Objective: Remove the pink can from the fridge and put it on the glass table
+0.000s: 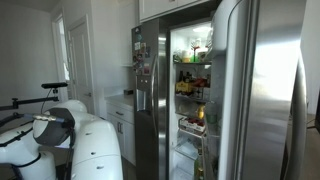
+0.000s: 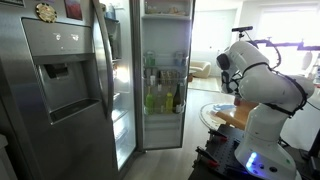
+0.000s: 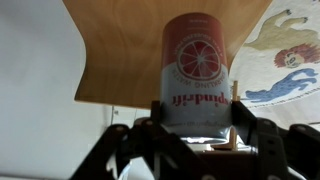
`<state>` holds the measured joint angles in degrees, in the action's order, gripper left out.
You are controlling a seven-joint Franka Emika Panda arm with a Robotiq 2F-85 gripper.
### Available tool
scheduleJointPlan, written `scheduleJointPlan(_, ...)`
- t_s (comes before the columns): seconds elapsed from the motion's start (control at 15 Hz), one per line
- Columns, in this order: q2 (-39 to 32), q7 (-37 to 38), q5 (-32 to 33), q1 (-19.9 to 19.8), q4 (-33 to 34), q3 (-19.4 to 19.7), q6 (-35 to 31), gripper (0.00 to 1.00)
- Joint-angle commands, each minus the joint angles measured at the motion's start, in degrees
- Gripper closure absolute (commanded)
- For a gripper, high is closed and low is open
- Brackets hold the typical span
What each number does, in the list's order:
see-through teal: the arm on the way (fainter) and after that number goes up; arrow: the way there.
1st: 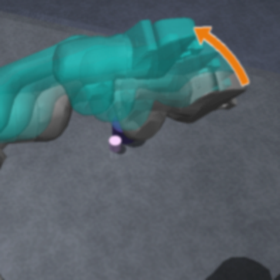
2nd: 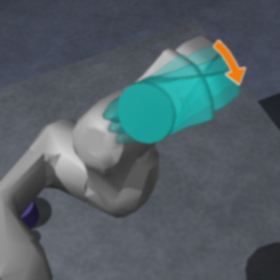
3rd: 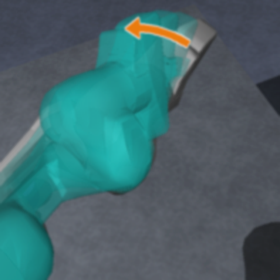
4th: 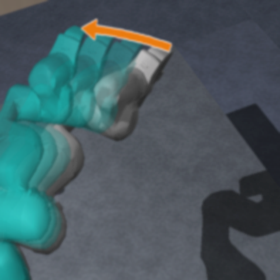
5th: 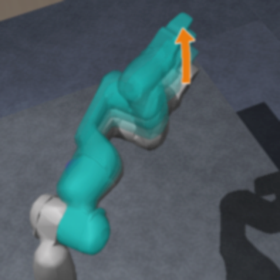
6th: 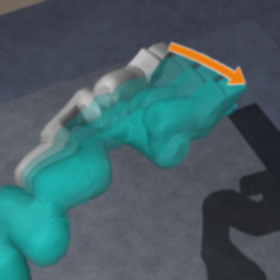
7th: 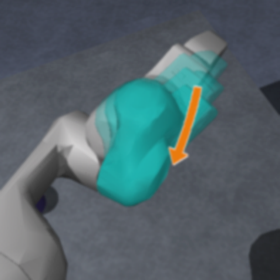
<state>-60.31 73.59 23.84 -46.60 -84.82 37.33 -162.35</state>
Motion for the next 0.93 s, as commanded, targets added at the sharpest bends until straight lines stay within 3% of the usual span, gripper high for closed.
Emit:
scheduleJointPlan(0.0, -4.6, -4.4, -7.0, 1.4, 3.8, 3.8, 0.1, 0.55)
scheduleJointPlan(0.4, -11.4, -8.1, -15.0, 2.3, 7.7, 7.6, 0.7, 0.55)
scheduleJointPlan(0.87, -15.7, -10.6, -19.2, 3.0, 8.9, 9.7, 0.0, 0.55)
